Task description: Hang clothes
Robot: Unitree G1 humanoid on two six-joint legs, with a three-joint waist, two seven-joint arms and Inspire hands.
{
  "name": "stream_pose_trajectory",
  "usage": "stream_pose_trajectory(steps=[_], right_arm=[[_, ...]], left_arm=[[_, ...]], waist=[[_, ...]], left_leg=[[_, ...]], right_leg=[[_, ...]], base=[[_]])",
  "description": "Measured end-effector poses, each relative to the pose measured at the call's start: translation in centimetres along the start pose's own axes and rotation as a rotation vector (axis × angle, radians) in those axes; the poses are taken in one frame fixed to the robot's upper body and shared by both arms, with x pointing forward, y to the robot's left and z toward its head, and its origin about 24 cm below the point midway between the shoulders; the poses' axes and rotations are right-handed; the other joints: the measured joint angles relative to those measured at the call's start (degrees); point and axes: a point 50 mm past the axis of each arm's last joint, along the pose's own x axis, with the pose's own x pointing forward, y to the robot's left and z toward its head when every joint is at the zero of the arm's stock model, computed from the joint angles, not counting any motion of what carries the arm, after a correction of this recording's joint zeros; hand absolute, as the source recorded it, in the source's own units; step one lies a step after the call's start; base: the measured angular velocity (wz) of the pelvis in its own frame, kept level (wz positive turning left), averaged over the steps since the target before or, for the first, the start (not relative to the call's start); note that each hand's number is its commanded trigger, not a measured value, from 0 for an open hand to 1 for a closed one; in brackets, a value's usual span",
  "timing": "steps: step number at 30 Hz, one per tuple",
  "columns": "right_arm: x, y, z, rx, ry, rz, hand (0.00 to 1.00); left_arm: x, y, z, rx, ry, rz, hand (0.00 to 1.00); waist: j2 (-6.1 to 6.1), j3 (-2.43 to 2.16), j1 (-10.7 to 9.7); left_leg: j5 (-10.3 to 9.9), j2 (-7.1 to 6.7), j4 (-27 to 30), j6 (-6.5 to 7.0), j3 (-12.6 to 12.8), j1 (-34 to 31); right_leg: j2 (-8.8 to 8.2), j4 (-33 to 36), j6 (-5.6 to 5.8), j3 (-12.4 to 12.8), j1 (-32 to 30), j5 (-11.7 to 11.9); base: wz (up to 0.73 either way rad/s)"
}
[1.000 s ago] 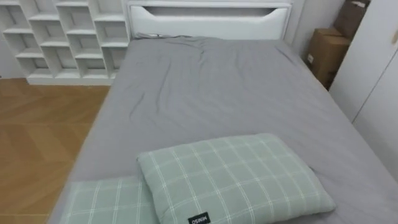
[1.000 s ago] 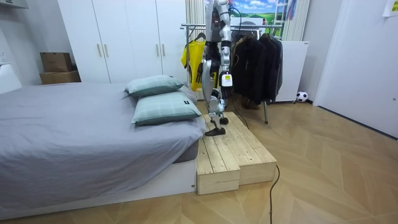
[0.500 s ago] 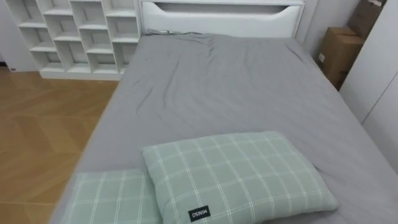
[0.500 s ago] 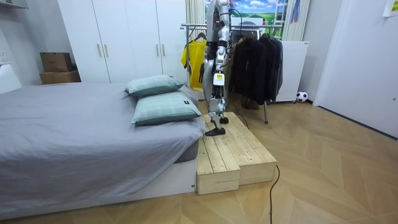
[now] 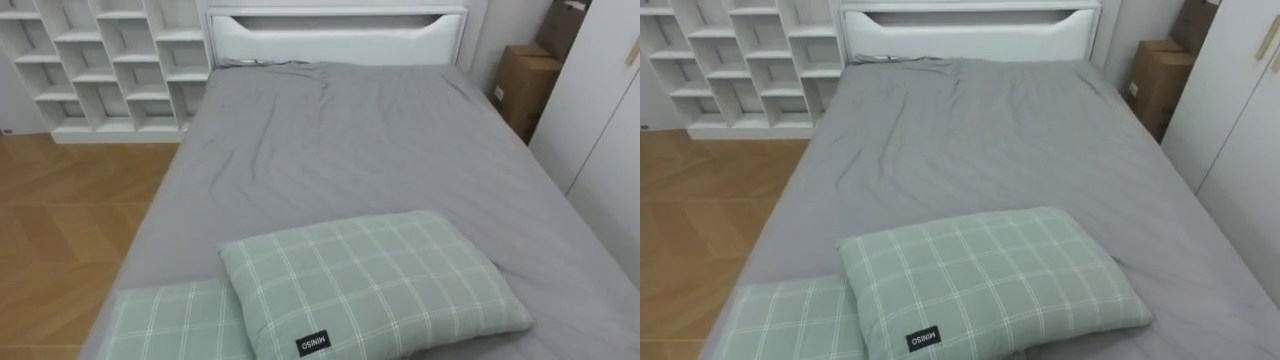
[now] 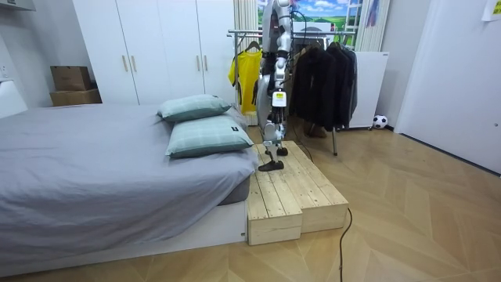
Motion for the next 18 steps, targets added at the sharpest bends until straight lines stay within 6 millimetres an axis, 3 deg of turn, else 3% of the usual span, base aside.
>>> stream_pose_trajectory(steps=[18], right_arm=[[-0.02,-0.03,0.09,0.020,-0.013,0.005,0.00]], left_arm=[[-0.01,-0.04,0.32,0.005,-0.015,-0.004,0.00]], waist=[[0.39,0.05,-0.4]], left_leg=[[0.0,0.00,-0.1,0.01,0.2,0.9]], right_leg=[[-0.02,0.0,-0.01,0.1,0.7,0.0]], base=[[0.00]])
